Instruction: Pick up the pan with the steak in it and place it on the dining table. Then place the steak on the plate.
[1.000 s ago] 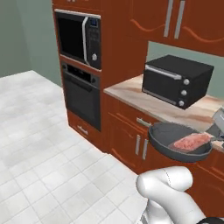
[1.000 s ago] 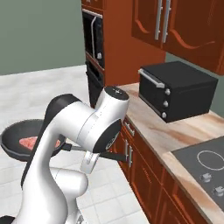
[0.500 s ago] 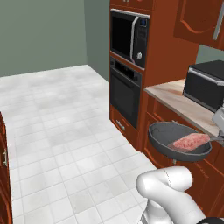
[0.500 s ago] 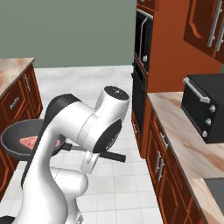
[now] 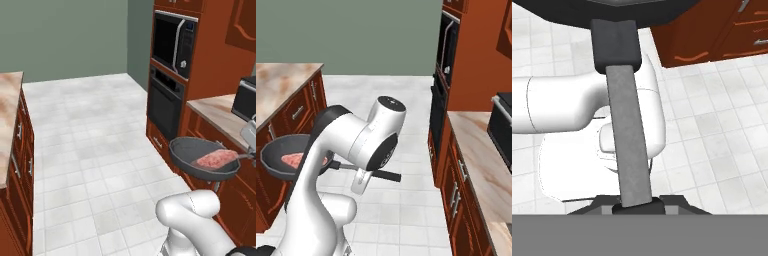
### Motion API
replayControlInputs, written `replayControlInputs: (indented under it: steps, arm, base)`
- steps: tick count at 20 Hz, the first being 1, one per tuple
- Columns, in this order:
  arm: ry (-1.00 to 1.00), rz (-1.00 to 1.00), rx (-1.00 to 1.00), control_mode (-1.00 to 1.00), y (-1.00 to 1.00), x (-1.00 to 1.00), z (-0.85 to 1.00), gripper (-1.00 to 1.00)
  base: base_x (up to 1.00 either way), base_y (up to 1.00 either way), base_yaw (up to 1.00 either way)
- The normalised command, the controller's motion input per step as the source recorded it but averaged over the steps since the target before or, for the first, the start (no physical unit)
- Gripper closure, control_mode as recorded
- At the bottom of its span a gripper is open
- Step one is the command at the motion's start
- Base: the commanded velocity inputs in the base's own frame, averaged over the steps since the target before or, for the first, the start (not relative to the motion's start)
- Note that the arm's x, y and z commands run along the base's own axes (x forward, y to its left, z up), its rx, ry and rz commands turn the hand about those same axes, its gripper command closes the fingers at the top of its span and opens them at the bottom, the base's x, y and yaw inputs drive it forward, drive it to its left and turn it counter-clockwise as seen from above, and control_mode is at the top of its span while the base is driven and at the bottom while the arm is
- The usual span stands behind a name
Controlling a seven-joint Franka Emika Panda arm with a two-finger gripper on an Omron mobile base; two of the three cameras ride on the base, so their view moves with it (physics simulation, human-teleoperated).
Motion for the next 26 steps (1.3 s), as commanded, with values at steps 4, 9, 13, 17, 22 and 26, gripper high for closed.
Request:
replayControlInputs:
  steps: [4, 9, 13, 17, 22, 26]
  arm:
    - [0.0, 0.0, 0.0, 1.0, 0.0, 0.0, 0.0, 1.0]
    - [0.0, 0.0, 0.0, 1.0, 0.0, 0.0, 0.0, 1.0]
    - [0.0, 0.0, 0.0, 1.0, 0.0, 0.0, 0.0, 1.0]
    - [0.0, 0.0, 0.0, 1.0, 0.0, 0.0, 0.0, 1.0]
    - [0.0, 0.0, 0.0, 1.0, 0.0, 0.0, 0.0, 1.0]
    - [0.0, 0.0, 0.0, 1.0, 0.0, 0.0, 0.0, 1.0]
  base:
    - [0.0, 0.0, 0.0]
    - [-0.09, 0.06, 0.18]
    - [-0.08, 0.0, 0.5]
    - [-0.07, 0.0, 0.5]
    - [-0.07, 0.0, 0.5]
    - [-0.07, 0.0, 0.5]
